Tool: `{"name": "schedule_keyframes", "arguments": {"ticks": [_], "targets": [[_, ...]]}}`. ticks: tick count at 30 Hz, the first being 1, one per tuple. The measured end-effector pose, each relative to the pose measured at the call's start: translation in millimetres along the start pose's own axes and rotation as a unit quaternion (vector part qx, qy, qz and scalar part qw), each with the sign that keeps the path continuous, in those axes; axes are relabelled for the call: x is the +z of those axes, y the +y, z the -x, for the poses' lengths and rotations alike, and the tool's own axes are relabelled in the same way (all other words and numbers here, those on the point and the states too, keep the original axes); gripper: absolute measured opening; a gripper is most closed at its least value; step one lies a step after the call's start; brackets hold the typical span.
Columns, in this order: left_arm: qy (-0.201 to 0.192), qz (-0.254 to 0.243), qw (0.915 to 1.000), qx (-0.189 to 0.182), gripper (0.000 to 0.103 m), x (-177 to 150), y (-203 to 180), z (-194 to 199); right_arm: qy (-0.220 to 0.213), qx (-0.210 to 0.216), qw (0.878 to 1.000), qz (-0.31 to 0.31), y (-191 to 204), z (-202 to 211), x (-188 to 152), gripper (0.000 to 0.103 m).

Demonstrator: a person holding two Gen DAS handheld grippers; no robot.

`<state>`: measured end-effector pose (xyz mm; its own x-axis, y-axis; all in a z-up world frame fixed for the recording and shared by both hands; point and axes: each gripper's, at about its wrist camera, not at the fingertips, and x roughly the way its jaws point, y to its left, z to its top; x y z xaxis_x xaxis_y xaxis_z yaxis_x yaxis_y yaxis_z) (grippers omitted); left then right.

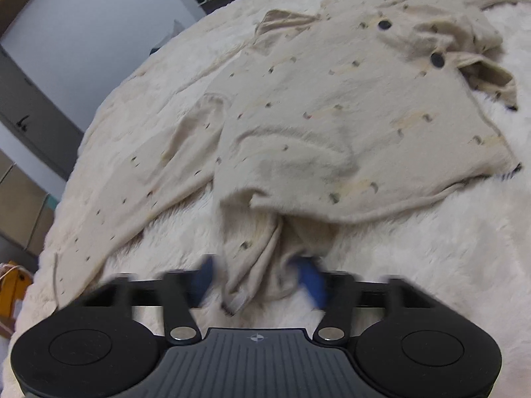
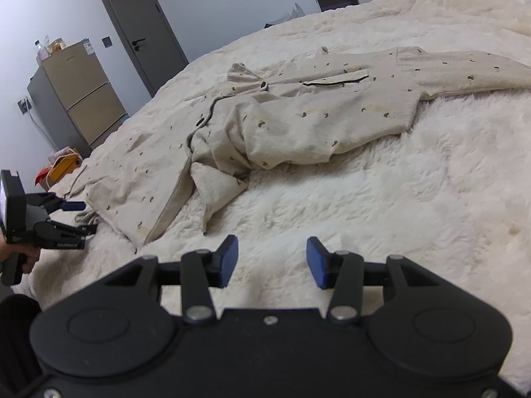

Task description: Fold clothes

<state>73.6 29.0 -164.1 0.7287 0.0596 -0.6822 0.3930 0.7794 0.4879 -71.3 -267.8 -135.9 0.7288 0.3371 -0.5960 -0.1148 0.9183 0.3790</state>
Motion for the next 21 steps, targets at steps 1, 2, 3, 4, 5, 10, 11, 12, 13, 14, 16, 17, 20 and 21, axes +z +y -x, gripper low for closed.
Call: {"name": "schedule_keyframes", "arguments": {"ticks": [1,2,3,4,5,10,11,12,13,14,16,17,20,21], "targets": [[-0.006,-0.004,1.0,-0.002,0.017,2.1,-1.0,1.9,0.0,0.0,1.0,0.0,0.1,0.0,0.0,0.045],[-0.013,-0.011,0.9999,-0.001,0.017,4.2,-2.1,5.4,-0.001,0.0,1.0,0.002,0.7,0.1,-0.1,0.045],[-0.023,-0.018,0.9996,0.003,0.017,6.5,-2.2,10.8,-0.001,0.001,1.0,0.003,0.9,0.2,-0.1,0.044],[-0.027,-0.014,0.9995,-0.002,0.017,8.2,-0.5,13.5,-0.002,0.001,1.0,0.003,0.9,0.3,-0.1,0.044],[-0.03,-0.008,0.9995,-0.009,0.012,9.6,1.0,17.3,-0.001,0.001,1.0,0.003,0.6,-0.2,0.1,0.044],[-0.066,-0.001,0.9977,-0.02,0.006,19.3,6.4,40.1,0.001,-0.005,1.0,0.024,5.8,-3.3,-1.4,0.045],[-0.071,-0.012,0.9973,-0.013,0.006,20.9,4.1,43.4,0.001,-0.007,0.999,0.037,10.1,-4.6,-2.6,0.045],[-0.075,-0.029,0.9968,-0.001,0.01,22.1,-0.2,46.0,0.002,-0.008,0.999,0.05,14.4,-6.0,-3.7,0.046],[-0.075,-0.063,0.9949,0.024,0.016,22.5,-8.7,47.0,0.006,-0.006,0.998,0.067,21.4,-10.7,-3.6,0.047],[-0.075,-0.094,0.9917,0.046,0.041,22.5,-17.1,47.1,0.01,-0.003,0.996,0.085,28.7,-15.6,-3.2,0.047],[-0.076,-0.119,0.9888,0.05,0.05,20.1,-25.8,45.3,0.009,-0.004,0.994,0.111,38.2,-22.4,-0.6,0.05],[-0.085,-0.131,0.9873,0.031,0.05,17.0,-33.4,47.2,0.008,-0.011,0.992,0.129,46.1,-29.1,2.3,0.053],[-0.114,-0.183,0.9762,-0.023,0.05,10.5,-64.7,54.1,0.014,-0.029,0.985,0.168,64.0,-48.6,9.6,0.053],[-0.121,-0.2,0.9715,-0.037,0.05,9.2,-75.0,54.9,0.022,-0.036,0.983,0.178,68.6,-55.8,11.1,0.053]]}}
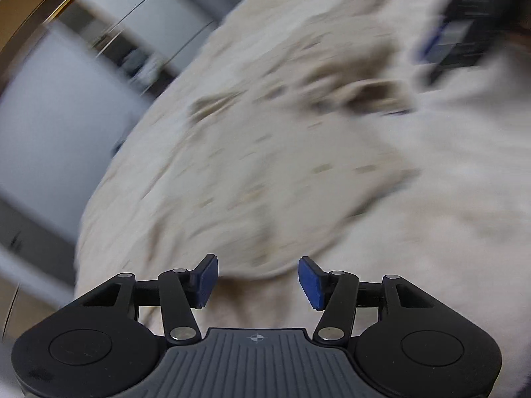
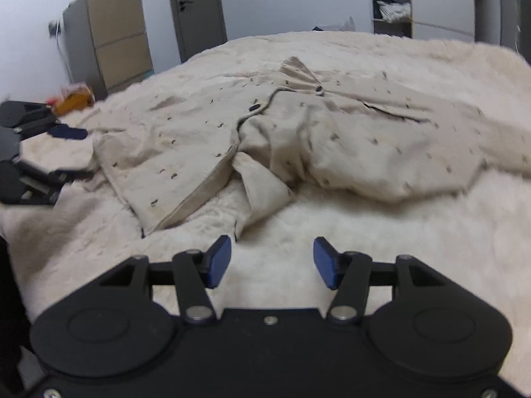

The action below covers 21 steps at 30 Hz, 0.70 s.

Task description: Fold clothes

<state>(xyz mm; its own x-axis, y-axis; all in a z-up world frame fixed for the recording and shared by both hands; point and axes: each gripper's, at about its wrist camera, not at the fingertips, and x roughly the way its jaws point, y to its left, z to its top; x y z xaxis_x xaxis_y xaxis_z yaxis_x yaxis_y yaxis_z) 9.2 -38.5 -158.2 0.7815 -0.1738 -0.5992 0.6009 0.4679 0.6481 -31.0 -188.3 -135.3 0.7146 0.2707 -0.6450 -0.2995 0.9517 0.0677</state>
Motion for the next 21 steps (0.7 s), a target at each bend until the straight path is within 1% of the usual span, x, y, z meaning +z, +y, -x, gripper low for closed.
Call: {"name": "schedule_keyframes", "arguments": {"ticks": [3,4,6,7,8,9,10,11,12,15,18,21], "targets": [[-0.008,-0.041,0.9989,-0.021,0.052,7.0,-22.5,-12.6,0.016,-0.01,0.999,0.029,11.0,-16.9,8.1,0.053],[-0.01,-0.05,0.9985,-0.017,0.053,9.4,-28.1,-20.6,0.02,-0.013,0.999,0.041,15.4,-23.2,11.3,0.053],[-0.016,-0.065,0.9977,-0.012,0.053,14.5,-37.2,-36.8,0.033,-0.026,0.997,0.063,20.5,-34.2,16.9,0.047],[-0.023,-0.057,0.998,-0.014,0.053,18.0,-35.3,-43.6,0.034,-0.027,0.997,0.068,21.1,-36.5,17.9,0.042],[-0.027,-0.048,0.9983,-0.02,0.047,20.6,-31.7,-46.9,0.04,-0.031,0.996,0.079,20.3,-42.1,22.4,0.029],[-0.029,-0.037,0.9985,-0.027,0.029,22.5,-27.2,-48.9,0.043,-0.029,0.995,0.082,19.4,-43.8,24.5,0.013],[-0.03,-0.026,0.9986,-0.034,0.017,24.3,-22.7,-50.9,0.046,-0.026,0.995,0.084,18.5,-45.0,26.2,0.007],[-0.032,-0.015,0.9987,-0.036,0.002,26.4,-17.3,-52.1,0.038,-0.029,0.995,0.087,15.5,-36.0,29.7,0.007],[-0.038,-0.005,0.9989,-0.028,0.001,28.8,-9.4,-49.1,0.028,-0.032,0.995,0.092,12.3,-25.8,33.4,0.006],[-0.072,0.015,0.9973,-0.011,0.001,33.1,7.7,-22.1,-0.001,-0.04,0.994,0.103,2.8,4.7,44.5,0.005],[-0.113,0.034,0.9929,0.013,0.001,42.6,29.5,20.2,-0.039,-0.05,0.99,0.127,-1.7,44.0,56.0,0.005],[-0.151,0.051,0.987,0.026,0.001,61.2,49.3,62.9,-0.082,-0.053,0.982,0.163,0.2,93.7,71.5,0.004]]}}
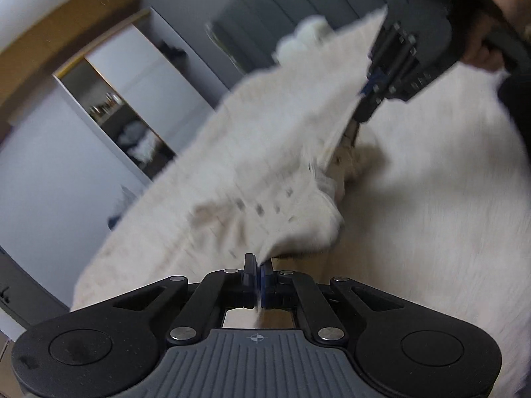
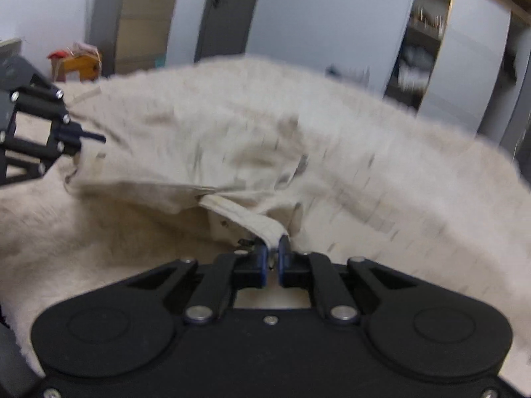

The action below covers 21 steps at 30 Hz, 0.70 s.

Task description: Fold clothes

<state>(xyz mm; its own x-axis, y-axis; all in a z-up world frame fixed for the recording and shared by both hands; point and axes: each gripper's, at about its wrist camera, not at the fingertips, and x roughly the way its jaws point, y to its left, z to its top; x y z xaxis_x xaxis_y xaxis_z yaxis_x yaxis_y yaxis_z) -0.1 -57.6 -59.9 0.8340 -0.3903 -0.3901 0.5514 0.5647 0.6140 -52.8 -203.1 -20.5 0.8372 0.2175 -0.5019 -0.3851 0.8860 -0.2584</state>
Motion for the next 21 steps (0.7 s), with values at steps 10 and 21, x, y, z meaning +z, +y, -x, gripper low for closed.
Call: {"name": "schedule_keyframes", "arguments": {"ticks": [10,21], "targets": [[-0.086,0.034,0.9935,0.067,0.001,99.2,61.0,50.7,-0.106,-0.057,0.99,0.067,-32.9,84.8,77.7,0.004],[0.138,0.059,0.9886,0.006,0.063,38.5,2.5,-37.6,0.099,-0.071,0.992,0.041,-39.0,-28.6,12.7,0.033]]}}
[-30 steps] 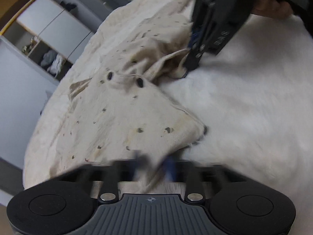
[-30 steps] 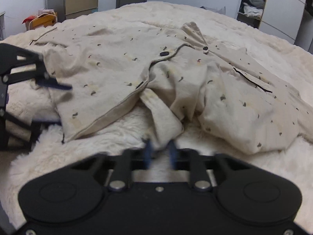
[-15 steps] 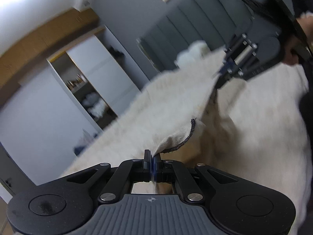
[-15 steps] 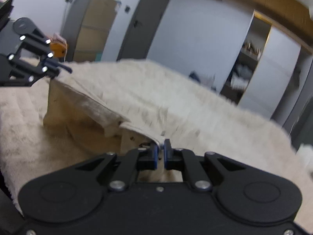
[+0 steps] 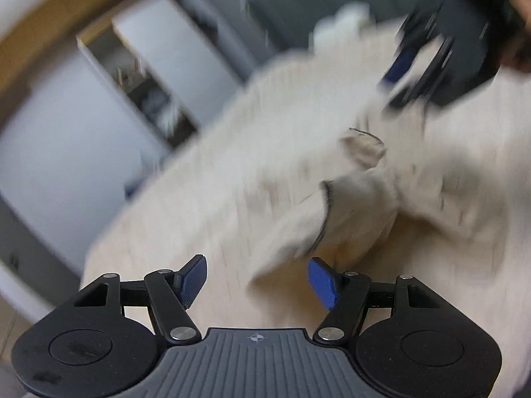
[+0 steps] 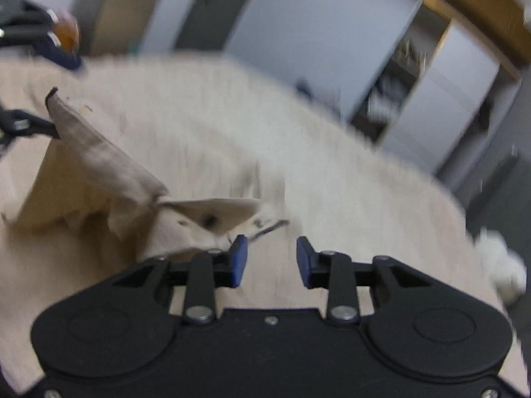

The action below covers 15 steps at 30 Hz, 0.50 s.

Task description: Fold clothes

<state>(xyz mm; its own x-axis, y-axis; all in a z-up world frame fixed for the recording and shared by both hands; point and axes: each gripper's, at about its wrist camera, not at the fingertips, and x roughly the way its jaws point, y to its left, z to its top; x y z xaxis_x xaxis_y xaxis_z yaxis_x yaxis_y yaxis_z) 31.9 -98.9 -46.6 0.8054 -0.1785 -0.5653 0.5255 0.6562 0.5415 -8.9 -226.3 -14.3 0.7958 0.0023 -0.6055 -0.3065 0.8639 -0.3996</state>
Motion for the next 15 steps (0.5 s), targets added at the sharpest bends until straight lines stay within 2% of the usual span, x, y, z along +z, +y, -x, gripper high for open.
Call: {"name": "schedule_keyframes", "arguments": {"ticks": [1,3,7,11,12,15], "targets": [[0.013,0.011,0.9998,-0.014,0.063,-13.2,-1.5,0.1,0.014,0.012,1.0,-0.01,3.8,2.1,-19.3,0.036],[0.039,0.033,0.9979,-0.041,0.063,-39.7,-4.5,0.9,0.034,0.019,0.999,-0.029,12.2,9.1,-48.9,0.049],[0.088,0.068,0.99,-0.087,0.065,-85.6,-9.1,5.6,0.073,0.047,0.995,-0.054,38.6,15.4,-86.4,0.053],[0.118,0.051,0.9866,-0.101,0.067,-107.3,-30.2,-6.7,0.089,0.085,0.985,-0.123,67.5,21.2,-97.5,0.057],[0.118,0.051,0.9864,-0.102,0.07,-113.1,-32.7,-9.2,0.093,0.089,0.982,-0.138,72.7,19.6,-99.1,0.057],[0.121,0.05,0.987,-0.093,0.071,-119.3,-39.8,-20.7,0.101,0.091,0.975,-0.178,86.0,14.1,-102.3,0.057]]}}
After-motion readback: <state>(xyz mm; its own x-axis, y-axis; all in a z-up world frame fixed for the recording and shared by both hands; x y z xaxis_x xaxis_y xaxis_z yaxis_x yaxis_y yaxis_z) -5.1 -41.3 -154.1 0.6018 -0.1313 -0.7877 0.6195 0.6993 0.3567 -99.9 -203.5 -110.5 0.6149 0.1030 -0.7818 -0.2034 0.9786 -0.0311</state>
